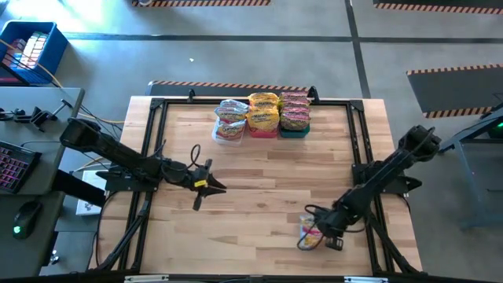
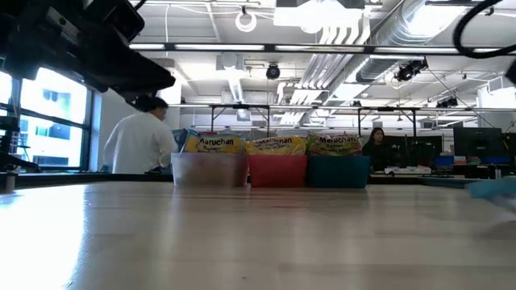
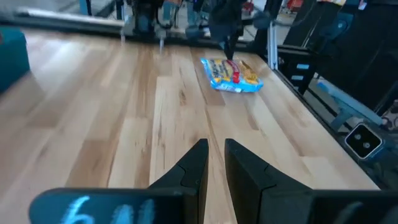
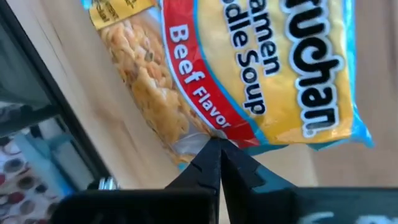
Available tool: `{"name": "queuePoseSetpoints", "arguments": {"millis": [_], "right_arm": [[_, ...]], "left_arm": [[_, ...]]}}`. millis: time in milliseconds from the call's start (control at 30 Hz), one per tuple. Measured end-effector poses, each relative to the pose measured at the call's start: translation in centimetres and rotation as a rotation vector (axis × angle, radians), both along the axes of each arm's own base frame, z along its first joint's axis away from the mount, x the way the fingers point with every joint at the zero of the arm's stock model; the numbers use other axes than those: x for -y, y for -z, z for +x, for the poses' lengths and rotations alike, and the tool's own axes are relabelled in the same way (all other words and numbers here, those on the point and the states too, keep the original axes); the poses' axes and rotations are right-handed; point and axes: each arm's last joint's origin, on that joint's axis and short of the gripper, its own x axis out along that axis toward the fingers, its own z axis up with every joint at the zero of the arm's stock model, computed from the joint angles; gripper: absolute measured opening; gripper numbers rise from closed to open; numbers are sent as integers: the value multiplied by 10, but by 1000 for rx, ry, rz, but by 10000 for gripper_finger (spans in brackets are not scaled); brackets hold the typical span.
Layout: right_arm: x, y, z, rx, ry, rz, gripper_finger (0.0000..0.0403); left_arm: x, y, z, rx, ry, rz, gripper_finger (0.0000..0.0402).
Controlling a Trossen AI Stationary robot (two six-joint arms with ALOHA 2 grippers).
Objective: Sort Maruchan noodles
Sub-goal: Put the blue noodle pack into the transparent bin
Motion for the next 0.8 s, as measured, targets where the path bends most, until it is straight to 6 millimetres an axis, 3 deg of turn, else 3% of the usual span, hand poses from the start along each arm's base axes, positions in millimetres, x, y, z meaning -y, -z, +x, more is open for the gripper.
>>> {"name": "queuePoseSetpoints", "arguments": {"millis": [133,267,500,800], "right_arm": [[11,0,12,93,-2,-54,0],[25,0,25,169,34,-110,0],[36,-2,41,268,69,-125,0],[31,11,58,340,56,-107,0]], "left_arm": [[2,12,7,-74,-8,-7,46],[8,24,27,-142,-9,12,49],[31,44,77,-207,36,77,79],[64,51,136,-166,76,115,145]]}}
